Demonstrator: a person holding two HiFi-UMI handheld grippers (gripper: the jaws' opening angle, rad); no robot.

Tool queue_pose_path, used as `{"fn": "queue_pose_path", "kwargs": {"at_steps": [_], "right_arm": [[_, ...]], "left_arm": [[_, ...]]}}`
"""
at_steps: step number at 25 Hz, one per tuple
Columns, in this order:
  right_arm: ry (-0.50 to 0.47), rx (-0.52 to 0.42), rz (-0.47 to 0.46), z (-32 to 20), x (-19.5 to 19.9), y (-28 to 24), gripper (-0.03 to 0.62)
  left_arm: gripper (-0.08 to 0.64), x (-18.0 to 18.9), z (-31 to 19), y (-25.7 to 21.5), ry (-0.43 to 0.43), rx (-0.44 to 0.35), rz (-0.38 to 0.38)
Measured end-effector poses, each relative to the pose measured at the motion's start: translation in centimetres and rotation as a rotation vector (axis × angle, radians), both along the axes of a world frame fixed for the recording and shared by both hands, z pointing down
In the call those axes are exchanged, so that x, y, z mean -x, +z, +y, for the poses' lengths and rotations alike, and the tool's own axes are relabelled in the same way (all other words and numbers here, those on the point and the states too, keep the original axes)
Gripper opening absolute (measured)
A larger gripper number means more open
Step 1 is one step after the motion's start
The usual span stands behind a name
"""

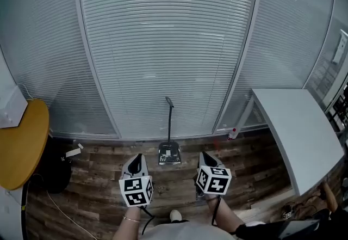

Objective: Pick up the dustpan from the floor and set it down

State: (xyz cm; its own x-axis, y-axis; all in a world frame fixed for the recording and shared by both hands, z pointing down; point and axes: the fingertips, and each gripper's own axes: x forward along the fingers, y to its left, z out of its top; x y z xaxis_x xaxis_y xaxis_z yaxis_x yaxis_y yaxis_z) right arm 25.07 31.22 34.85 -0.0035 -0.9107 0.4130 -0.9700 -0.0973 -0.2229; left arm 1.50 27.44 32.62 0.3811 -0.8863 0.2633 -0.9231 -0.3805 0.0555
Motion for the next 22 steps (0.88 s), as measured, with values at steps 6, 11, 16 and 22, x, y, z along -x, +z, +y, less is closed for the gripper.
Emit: {"fn": "queue_pose_path", "kwargs": {"at_steps": [6, 11, 16, 22], "right_arm": [[-0.017, 0.005, -0.023, -4.5, -2.3, 0.6, 0.032], [-0.017, 0.014, -0.041, -7.4, -3.7, 1.4, 0.032], [-0.018, 0.028, -0.064, -9.0, -4.6, 2.3, 0.032], [-0.024, 0.056, -0.074, -10.2, -4.0, 3.7, 0.032]], "left_arm": [[0.018, -2.1, -3.9, 0.3, -0.015, 0.011, -0.025], [0.018, -3.3, -6.6, 0.5, -0.015, 0.018, -0.047], [0.018, -4.2, -8.1, 0.8, -0.020, 0.023, -0.072], [0.018, -4.2, -9.4, 1.8, -0.018, 0.041, -0.076]]}}
